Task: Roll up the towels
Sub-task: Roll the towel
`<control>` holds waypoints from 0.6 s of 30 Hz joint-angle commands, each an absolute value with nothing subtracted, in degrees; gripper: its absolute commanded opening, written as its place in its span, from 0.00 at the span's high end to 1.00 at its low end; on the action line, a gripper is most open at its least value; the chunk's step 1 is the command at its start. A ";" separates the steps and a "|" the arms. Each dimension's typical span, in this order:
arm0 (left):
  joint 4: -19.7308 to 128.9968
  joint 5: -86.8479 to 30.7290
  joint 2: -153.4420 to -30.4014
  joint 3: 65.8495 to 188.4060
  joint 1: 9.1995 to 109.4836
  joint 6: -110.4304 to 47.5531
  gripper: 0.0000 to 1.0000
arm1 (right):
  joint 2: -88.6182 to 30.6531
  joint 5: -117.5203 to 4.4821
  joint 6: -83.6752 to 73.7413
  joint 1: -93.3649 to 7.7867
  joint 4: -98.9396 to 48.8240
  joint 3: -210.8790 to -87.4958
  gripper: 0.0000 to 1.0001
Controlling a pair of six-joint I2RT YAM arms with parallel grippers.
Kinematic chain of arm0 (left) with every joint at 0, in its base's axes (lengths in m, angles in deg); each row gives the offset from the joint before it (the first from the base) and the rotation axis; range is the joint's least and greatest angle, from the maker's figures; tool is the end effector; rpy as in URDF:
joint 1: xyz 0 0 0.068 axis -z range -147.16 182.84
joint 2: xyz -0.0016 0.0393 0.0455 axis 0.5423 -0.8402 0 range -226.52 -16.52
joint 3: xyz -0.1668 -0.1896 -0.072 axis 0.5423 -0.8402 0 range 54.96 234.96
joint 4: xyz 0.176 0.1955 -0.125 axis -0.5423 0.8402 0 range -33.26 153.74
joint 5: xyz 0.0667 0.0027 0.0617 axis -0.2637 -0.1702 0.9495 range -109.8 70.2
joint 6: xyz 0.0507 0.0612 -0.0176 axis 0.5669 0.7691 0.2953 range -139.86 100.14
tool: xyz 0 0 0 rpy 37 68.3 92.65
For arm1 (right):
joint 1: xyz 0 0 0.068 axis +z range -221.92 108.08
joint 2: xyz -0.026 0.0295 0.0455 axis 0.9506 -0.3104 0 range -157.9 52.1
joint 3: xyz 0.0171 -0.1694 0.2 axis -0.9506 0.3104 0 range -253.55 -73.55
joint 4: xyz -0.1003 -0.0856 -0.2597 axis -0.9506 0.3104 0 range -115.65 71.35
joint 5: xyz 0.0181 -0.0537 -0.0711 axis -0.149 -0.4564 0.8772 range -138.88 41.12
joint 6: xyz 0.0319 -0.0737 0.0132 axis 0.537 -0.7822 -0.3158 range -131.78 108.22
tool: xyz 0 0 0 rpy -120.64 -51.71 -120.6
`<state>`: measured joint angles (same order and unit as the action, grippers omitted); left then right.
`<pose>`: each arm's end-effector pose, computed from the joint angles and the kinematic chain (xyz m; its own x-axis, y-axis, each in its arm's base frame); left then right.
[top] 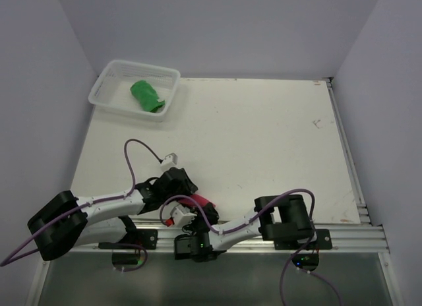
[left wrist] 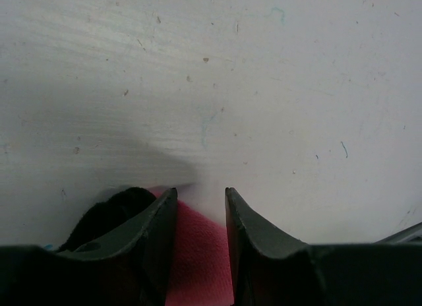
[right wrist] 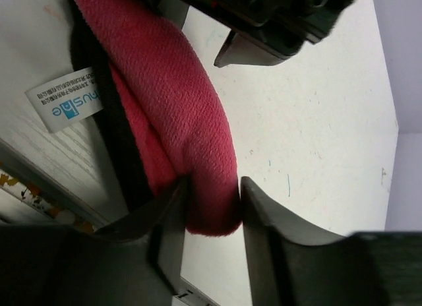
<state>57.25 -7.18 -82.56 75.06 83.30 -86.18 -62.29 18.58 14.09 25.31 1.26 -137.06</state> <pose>0.1716 -0.1837 0.0845 -0.7868 -0.4508 -0.4217 -0.1589 0.8081 -0.5673 0.0186 0.3724 0.0688 -0.0661 -0.8090 -0.5841 -0.4180 0.5540 -0.7200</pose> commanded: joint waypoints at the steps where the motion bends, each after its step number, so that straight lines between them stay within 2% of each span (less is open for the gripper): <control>1: 59.64 -3.37 -82.61 72.02 84.26 -87.53 0.60 | -52.87 16.78 15.11 25.64 -0.43 -135.43 0.57; 4: 59.20 -2.49 -82.35 70.26 84.61 -88.06 0.60 | -44.63 13.63 14.59 25.47 -3.23 -132.19 0.47; 7: 58.15 -2.48 -81.82 68.50 84.70 -88.50 0.60 | -37.13 5.02 13.18 23.89 -9.73 -126.92 0.45; 9: 57.70 -2.40 -81.21 67.53 84.87 -89.03 0.60 | -30.01 -0.59 15.11 20.38 -12.99 -122.89 0.45; 11: 57.70 -2.22 -80.68 66.92 85.05 -89.20 0.60 | -24.23 -11.40 16.86 14.43 -16.05 -120.24 0.45; 13: 57.79 -2.05 -79.62 66.30 85.14 -89.38 0.60 | -21.39 -22.09 18.71 10.11 -18.96 -116.02 0.45; 15: 57.70 -1.61 -78.92 65.86 85.22 -89.47 0.60 | -19.80 -27.58 20.47 4.48 -20.81 -113.99 0.45; 18: 57.88 -1.25 -78.65 65.60 85.40 -89.47 0.60 | -22.24 -37.43 21.79 -0.45 -21.87 -113.55 0.45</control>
